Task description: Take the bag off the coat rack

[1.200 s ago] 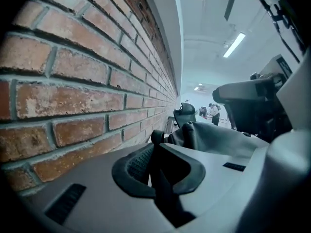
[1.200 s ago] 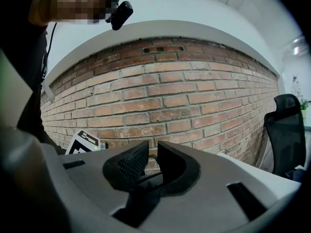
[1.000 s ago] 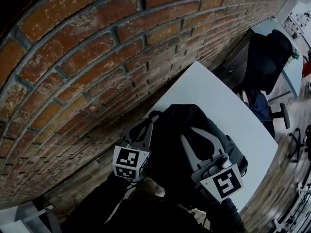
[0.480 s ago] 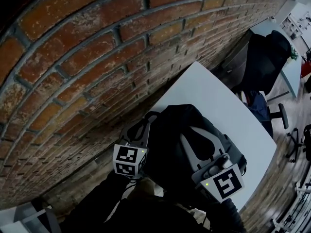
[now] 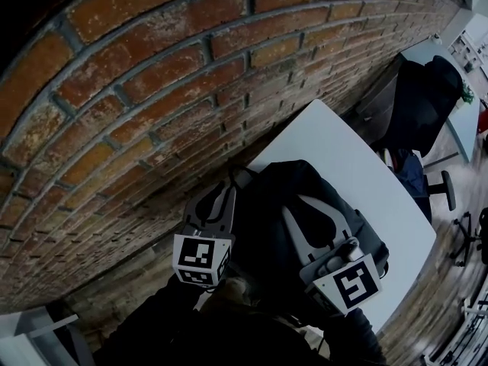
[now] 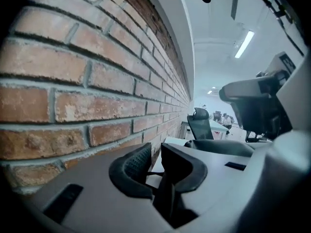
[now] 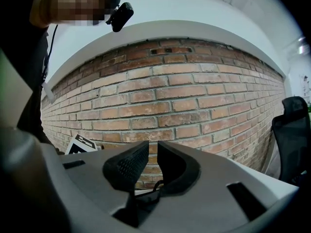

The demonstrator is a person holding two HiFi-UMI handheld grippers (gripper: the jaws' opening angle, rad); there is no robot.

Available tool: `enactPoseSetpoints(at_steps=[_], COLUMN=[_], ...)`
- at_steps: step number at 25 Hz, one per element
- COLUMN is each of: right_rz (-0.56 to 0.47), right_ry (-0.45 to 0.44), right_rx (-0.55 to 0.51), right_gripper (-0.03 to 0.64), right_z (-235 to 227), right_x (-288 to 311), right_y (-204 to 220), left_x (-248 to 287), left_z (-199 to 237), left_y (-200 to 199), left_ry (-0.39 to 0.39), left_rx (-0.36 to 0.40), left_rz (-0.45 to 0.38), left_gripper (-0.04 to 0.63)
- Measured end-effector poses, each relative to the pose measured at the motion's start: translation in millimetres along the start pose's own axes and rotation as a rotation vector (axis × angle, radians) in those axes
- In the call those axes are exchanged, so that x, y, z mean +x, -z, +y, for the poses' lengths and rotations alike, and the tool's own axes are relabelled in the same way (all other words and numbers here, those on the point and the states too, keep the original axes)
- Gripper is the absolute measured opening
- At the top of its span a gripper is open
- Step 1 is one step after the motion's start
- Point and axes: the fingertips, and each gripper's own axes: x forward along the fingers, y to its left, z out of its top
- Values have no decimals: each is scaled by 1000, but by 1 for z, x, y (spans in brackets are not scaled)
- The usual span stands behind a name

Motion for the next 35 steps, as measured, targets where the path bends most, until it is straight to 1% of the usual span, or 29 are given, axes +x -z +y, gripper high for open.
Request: enactPoseSetpoints(at_steps=[3,5,7,9,11,15,19,26,29,35], right_rz=[-13,-37,-69,-96,-121,-183,-228,-236,-229,-245], right_ry=[-20,-29,-25,-20,-14,10,40,68,70,59], right_rx=[-18,-23,-18,-21,-33,-54,-63,-75,-84,-96], right_gripper=[60,60,60,60,60,60,47,29,12,11], right_z=[9,13,18,24,30,39,37,27,26,30], right_x=[-9,-17,-29,-44,-59,-89,-121,-152,-158,-162], right_y=[-7,-15,-26,-35,-44,-59,-67,-69,-68,-73], left_x=[-20,-34,-51,-69,-85,-116,-136,-143,-144,-147], left_z=[-10,-26,-49,-77,-107,-156,-186,-214,-221,-223], left_y=[-30,-52,-74,-98,-122,-157,-167,-168,-169,-171], left_ry=[-11,-1,18,31,43,46,37,42,44,37], left_rx=[3,9,34,75,103,159,201,222,230,231], left_rz=[-67,-109,-157,-206,-250,-327,-355,-362,-365,-379], left_gripper=[66,64,54,36,11,9,9,9,9,9])
